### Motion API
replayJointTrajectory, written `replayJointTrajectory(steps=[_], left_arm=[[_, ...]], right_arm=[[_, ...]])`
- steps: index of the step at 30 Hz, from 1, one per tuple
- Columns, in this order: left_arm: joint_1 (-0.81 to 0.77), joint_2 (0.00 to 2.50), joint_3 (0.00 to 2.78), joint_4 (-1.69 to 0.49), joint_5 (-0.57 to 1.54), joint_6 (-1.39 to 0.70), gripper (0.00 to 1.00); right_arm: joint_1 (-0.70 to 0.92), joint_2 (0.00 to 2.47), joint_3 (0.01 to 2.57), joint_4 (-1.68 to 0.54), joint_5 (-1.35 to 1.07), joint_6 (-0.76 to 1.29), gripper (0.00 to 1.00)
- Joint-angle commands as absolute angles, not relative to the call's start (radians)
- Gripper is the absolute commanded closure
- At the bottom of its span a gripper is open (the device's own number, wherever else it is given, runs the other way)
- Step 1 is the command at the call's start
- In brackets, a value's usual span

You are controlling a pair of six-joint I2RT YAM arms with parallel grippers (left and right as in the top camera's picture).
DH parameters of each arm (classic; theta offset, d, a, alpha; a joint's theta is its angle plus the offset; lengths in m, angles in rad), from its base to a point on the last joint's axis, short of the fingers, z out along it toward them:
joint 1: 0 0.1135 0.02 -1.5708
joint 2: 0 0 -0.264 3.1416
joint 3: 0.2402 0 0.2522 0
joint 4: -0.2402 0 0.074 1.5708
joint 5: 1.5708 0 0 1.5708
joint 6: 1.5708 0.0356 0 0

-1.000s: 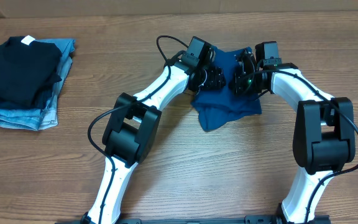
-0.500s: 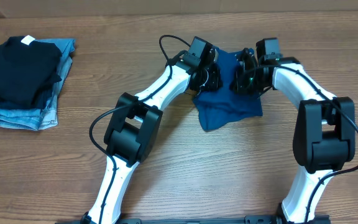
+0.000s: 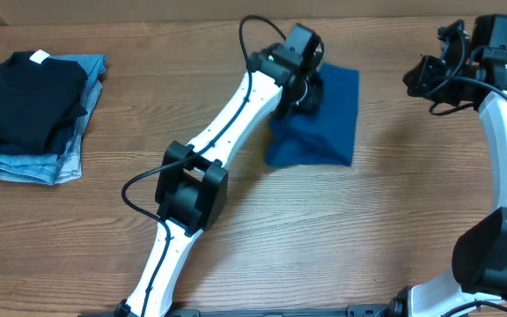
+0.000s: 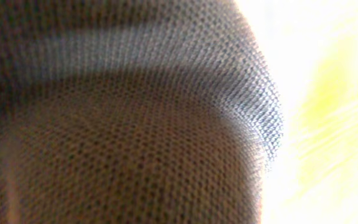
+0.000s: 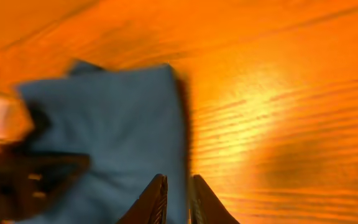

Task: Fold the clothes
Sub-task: 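Lift the teal bundle with the left gripper and carry it leftward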

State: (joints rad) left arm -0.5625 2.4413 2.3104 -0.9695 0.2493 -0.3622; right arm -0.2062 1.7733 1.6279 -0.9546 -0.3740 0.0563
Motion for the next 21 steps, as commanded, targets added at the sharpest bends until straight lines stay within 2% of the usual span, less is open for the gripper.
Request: replayJointTrajectory(steps=[1, 11, 21], left_arm=[[-0.511, 2.442, 2.453, -1.037, 0.115, -0.366, 0.96], [-0.308, 2.438, 2.706, -1.219, 0.093, -0.450, 0.96], [-0.015, 2.438, 3.043, -1.443, 0.093, -0.477, 0.96]], right_arm=[[-0.231, 1.779, 1.630, -0.968, -0.367, 0.065, 0.83], [-0.231, 1.779, 1.630, -0.998, -0.368, 0.064, 0.62], [-0.230, 1.779, 1.630, -1.010, -0.368, 0.065, 0.54]])
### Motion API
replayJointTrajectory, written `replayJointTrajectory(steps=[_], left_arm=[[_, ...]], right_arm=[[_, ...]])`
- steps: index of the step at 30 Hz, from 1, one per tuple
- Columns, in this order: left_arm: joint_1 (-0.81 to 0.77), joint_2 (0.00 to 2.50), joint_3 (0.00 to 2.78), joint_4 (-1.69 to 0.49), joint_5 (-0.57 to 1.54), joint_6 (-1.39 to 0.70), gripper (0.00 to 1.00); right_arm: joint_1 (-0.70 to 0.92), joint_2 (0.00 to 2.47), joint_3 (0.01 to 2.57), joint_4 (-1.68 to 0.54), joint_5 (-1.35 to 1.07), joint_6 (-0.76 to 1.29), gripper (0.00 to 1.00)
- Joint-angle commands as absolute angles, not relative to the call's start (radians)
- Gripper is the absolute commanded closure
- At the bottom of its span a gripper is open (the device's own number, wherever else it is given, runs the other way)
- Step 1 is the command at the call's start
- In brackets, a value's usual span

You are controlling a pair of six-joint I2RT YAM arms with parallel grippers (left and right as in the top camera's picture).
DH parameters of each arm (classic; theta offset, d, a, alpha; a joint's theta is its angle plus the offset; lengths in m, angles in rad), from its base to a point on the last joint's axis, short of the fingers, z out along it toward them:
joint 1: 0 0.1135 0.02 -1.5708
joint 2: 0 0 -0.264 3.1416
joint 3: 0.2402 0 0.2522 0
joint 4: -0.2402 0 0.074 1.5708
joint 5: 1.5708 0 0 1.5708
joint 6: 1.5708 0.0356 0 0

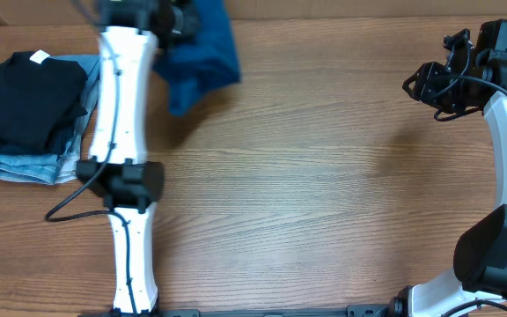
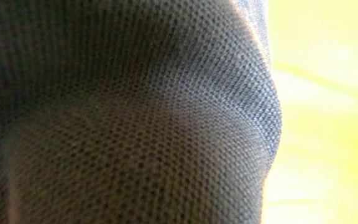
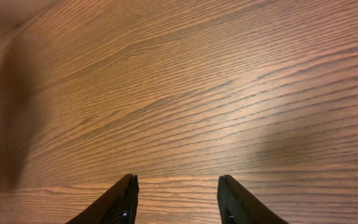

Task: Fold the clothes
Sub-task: 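Lift the teal bundle with the left gripper and carry it leftward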

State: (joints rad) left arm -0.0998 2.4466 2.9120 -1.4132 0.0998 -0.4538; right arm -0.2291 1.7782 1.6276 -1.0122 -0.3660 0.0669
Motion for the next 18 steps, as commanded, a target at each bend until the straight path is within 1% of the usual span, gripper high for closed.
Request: replayJointTrajectory(steps=[1, 4, 8, 11, 18], left_arm=[[0.019, 2.438, 3.077, -1.466, 0.093, -0.482, 0.96], [0.115, 2.438, 3.137, -1.522, 0.113, -0.510, 0.96], [0.236, 2.441, 3.138, -1.568, 0.215, -0.532, 0.96], [0.315, 2.440, 3.137, -1.581, 0.227, -0.533, 0.96], [0.405, 2.441, 3.137, -1.582, 0.225, -0.535, 0.96]], right_arm=[[-0.230, 1.779, 1.630, -1.010, -0.368, 0.065, 0.53], [-0.230, 1.779, 1.630, -1.013, -0.368, 0.065, 0.52], [-0.230, 1.779, 1.630, -1.020, -0.368, 0.065, 0.51], [-0.230, 1.779, 1.630, -1.026, -0.368, 0.065, 0.51], [-0.230, 1.779, 1.630, -1.028, -0.368, 0.065, 0.51]])
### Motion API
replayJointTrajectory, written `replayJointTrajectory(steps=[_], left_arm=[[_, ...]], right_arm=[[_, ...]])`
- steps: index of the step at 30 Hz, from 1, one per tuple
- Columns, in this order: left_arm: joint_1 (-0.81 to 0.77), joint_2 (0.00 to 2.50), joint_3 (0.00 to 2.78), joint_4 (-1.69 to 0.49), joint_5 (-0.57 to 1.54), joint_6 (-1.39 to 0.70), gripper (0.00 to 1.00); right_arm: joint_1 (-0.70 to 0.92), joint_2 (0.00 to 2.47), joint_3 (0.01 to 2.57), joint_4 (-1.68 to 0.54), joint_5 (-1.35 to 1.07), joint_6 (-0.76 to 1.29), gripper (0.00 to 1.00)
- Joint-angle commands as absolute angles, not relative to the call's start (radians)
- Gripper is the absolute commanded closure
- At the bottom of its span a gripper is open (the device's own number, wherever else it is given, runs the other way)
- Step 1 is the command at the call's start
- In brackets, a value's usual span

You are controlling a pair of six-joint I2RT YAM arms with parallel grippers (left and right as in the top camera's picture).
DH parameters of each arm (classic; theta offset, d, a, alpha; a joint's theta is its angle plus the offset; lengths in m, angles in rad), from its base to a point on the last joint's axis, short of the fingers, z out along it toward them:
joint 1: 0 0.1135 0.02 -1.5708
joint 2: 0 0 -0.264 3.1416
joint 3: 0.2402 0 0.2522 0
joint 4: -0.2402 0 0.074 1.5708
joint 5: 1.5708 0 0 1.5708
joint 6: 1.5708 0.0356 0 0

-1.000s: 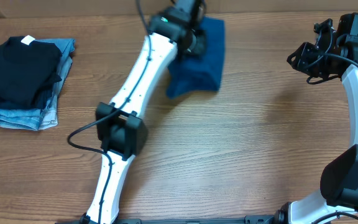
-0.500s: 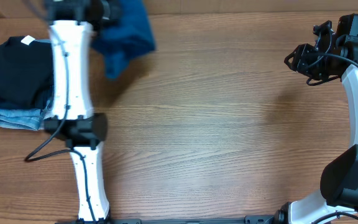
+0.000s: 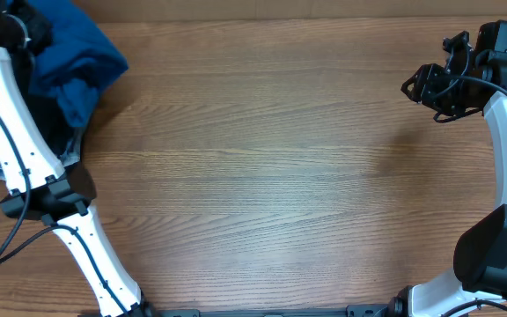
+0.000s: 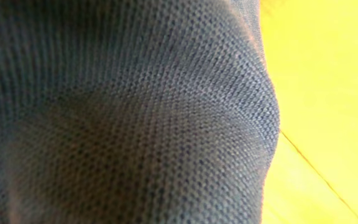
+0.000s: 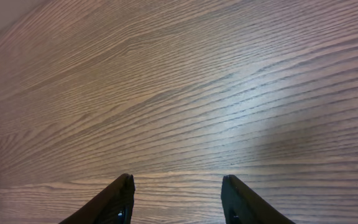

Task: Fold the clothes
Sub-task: 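Lift the teal bundle with the left gripper and carry it leftward, then lower the teal bundle onto the clothes stack with the left gripper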

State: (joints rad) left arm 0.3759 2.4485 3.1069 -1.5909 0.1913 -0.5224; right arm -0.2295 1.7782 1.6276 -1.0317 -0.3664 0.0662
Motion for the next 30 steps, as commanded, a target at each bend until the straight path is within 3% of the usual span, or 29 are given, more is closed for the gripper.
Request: replayJointTrajectory(steps=[1, 30], left_arm=[[0.411, 2.442, 3.137, -1.582, 0.225, -0.536, 0.96], [0.526, 2.621, 3.125, -1.572, 0.136, -0.573, 0.96]], right_arm=[[-0.230, 1.779, 1.630, -1.028, -0.368, 0.065, 0.51], [-0.230, 1.779, 1.629, -1.068, -0.368, 0.065, 0.51]])
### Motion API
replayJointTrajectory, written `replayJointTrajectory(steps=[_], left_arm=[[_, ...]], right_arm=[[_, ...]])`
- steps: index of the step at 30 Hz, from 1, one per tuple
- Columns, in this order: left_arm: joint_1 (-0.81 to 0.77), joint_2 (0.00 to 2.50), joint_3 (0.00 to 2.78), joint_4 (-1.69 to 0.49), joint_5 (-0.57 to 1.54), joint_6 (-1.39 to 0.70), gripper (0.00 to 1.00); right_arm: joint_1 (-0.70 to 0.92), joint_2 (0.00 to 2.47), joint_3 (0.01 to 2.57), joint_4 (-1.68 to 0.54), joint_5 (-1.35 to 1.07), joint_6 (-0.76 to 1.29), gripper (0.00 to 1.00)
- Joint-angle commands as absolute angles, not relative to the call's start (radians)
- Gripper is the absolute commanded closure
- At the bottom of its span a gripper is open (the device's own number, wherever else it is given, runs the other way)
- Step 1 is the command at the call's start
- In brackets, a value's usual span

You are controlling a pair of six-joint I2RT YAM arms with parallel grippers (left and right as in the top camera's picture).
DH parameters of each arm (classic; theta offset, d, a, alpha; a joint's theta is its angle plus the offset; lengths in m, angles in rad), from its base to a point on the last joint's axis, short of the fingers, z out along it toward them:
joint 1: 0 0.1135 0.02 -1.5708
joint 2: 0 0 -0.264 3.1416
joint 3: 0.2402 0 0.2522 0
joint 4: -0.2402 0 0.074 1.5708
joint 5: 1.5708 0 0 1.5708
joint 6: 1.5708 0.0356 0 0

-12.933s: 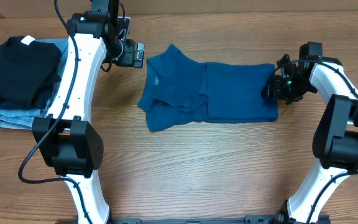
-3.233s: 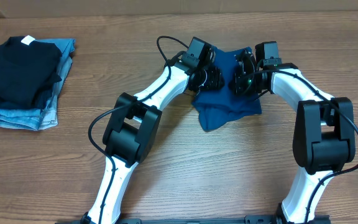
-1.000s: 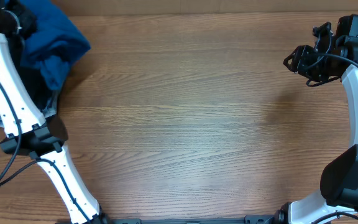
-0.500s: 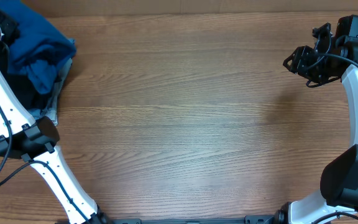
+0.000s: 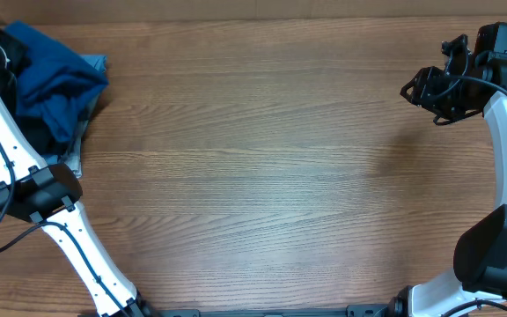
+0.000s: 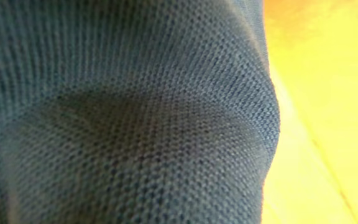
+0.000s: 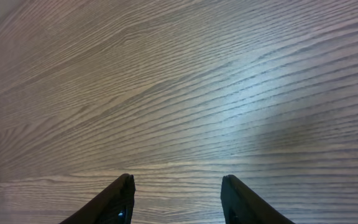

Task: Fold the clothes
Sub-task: 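Lower the teal bundle onto the clothes stack with the left gripper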

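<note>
A blue knit garment point(image 5: 55, 84) lies bunched on top of the clothes stack at the far left of the table. Under it a black garment point(image 5: 44, 139) and the pale edge of folded jeans point(image 5: 84, 132) show. My left gripper point(image 5: 5, 55) is at the garment's left side, its fingers buried in cloth. Blue fabric point(image 6: 123, 112) fills the left wrist view and hides the fingers. My right gripper point(image 7: 177, 180) hangs open over bare wood at the far right point(image 5: 425, 88), with nothing between its fingers.
The wooden table point(image 5: 271, 176) stretches between the stack and the right arm. My left arm point(image 5: 33, 194) runs from the front edge up along the left side, beside the stack.
The blue garment has dropped and shifted left, from hanging over the stack's right side to resting bunched on it. My left arm has swung slightly further left. The right arm has not moved.
The blue garment lay folded at the back middle with my left gripper on it and my right gripper shut by its edge. Then it hung from my left gripper further left and the right gripper stood open. Then it was over the stack, and now on it.
</note>
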State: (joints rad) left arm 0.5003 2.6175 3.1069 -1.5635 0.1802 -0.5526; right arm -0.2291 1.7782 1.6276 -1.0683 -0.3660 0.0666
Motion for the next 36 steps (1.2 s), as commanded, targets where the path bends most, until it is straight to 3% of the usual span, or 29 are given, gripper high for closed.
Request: replayJointTrajectory(steps=[1, 12, 14, 16, 17, 22, 26, 31, 32, 33, 34, 36], left_arm=[[0.533, 2.621, 3.125, -1.584, 0.118, -0.573, 0.96], [0.598, 2.621, 3.125, -1.689, 0.041, -0.555, 0.93], [0.604, 2.621, 3.125, -1.689, 0.043, -0.521, 0.74], [0.607, 2.620, 3.125, -1.689, 0.045, -0.472, 0.34], [0.609, 2.618, 3.125, -1.690, 0.045, -0.451, 0.21], [0.620, 2.571, 3.125, -1.689, 0.010, -0.418, 0.00], [0.623, 2.509, 3.125, -1.690, 0.005, -0.284, 0.00], [0.614, 2.403, 3.125, -1.689, 0.005, -0.261, 0.00], [0.611, 2.377, 3.125, -1.689, 0.004, -0.261, 0.04], [0.609, 2.358, 3.125, -1.689, 0.005, -0.258, 0.37], [0.608, 2.347, 3.125, -1.689, 0.013, -0.247, 0.96], [0.608, 2.350, 3.123, -1.689, 0.045, -0.175, 0.96]], right_arm=[[-0.230, 1.779, 1.629, -1.068, -0.368, 0.065, 0.51], [-0.230, 1.779, 1.629, -1.065, -0.368, 0.065, 0.50], [-0.230, 1.779, 1.629, -1.065, -0.368, 0.065, 0.50], [-0.230, 1.779, 1.629, -1.065, -0.368, 0.065, 0.49], [-0.230, 1.779, 1.629, -1.065, -0.368, 0.065, 0.48], [-0.230, 1.779, 1.629, -1.065, -0.368, 0.065, 0.47], [-0.230, 1.779, 1.629, -1.065, -0.368, 0.065, 0.46], [-0.230, 1.779, 1.629, -1.065, -0.368, 0.065, 0.45], [-0.230, 1.779, 1.629, -1.065, -0.368, 0.065, 0.45], [-0.230, 1.779, 1.629, -1.065, -0.368, 0.065, 0.45], [-0.230, 1.779, 1.629, -1.065, -0.368, 0.065, 0.45], [-0.230, 1.779, 1.629, -1.065, -0.368, 0.065, 0.45]])
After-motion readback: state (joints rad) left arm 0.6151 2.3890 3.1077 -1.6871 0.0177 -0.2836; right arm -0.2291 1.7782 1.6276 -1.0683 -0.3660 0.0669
